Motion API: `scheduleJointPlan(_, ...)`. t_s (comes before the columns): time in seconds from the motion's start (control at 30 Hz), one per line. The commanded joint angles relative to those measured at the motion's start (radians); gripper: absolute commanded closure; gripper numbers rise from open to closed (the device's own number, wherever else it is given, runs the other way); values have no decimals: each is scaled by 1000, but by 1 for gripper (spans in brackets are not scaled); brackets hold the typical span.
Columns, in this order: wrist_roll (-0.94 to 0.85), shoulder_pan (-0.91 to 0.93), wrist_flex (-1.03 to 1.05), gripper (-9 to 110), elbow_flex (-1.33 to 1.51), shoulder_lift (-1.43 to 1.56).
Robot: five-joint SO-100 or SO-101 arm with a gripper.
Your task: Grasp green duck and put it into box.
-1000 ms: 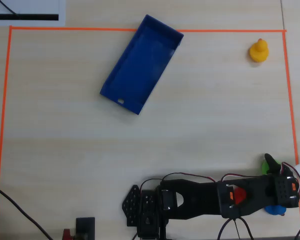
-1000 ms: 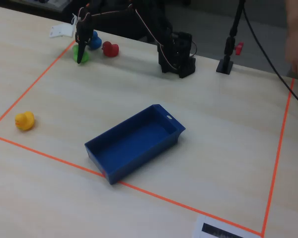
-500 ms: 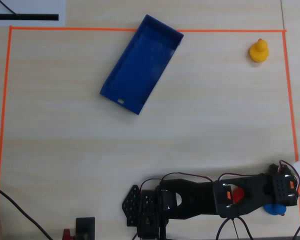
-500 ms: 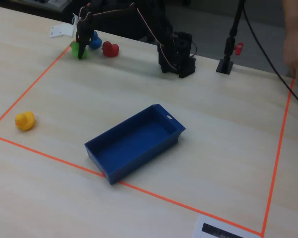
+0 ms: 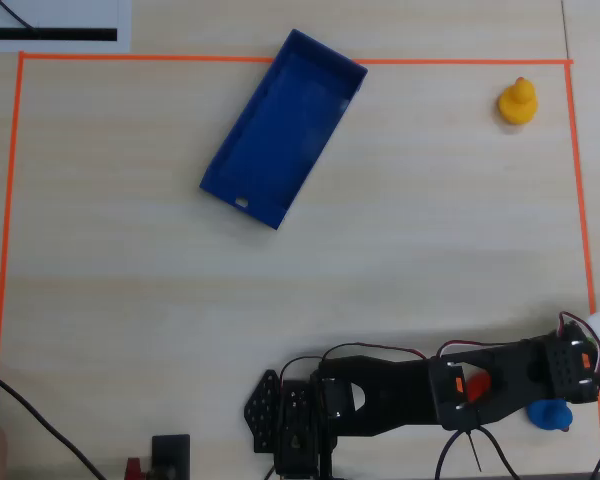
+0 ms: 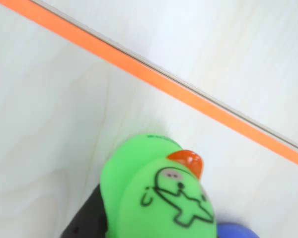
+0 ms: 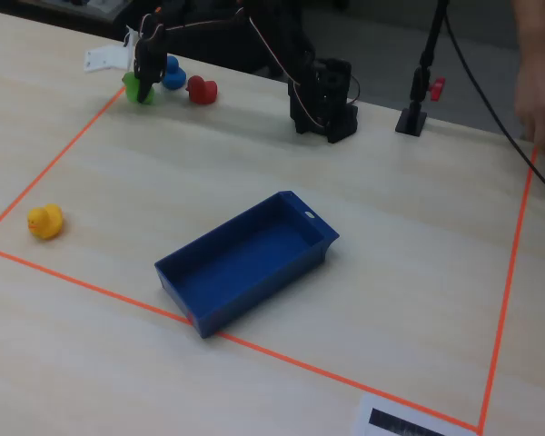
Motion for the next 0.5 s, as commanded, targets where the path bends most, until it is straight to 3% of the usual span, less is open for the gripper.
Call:
scheduleJointPlan(0.0,35,-31,12,101,-48,37)
scheduleJointPlan(0.47,391,-508,348,101,-149,483)
